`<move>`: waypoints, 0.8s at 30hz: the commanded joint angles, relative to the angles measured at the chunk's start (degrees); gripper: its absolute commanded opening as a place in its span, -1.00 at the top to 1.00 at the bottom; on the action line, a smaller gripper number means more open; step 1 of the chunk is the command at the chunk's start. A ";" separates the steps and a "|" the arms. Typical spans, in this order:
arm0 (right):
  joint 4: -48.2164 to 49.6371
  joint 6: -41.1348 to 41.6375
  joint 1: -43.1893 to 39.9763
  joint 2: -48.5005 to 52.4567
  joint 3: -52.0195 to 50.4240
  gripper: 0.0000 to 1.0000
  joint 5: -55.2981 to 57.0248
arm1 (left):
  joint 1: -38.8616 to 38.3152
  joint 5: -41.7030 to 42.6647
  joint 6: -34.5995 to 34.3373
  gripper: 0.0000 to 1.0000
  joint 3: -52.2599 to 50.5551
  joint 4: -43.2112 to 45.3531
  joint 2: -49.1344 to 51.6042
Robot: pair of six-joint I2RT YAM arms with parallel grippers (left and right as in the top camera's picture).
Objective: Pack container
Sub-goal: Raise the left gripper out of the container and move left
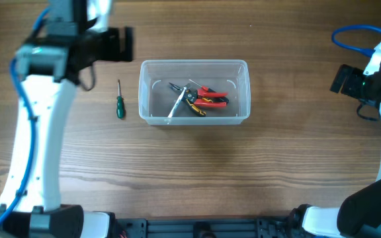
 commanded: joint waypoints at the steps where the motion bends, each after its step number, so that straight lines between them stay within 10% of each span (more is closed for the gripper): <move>1: 0.13 0.74 -0.17 0.00 -0.09 -1.00 -0.28 | 4.81 -1.44 -6.03 -0.99 0.15 -7.76 0.94; 17: 0.13 0.74 -0.17 0.00 -0.09 -0.99 -0.28 | 7.58 2.08 -9.70 -0.99 -7.08 -10.10 11.63; 24: 0.13 0.72 -0.17 0.00 -0.09 -0.99 -0.28 | 7.58 3.52 -0.44 -1.00 -7.17 -9.53 17.77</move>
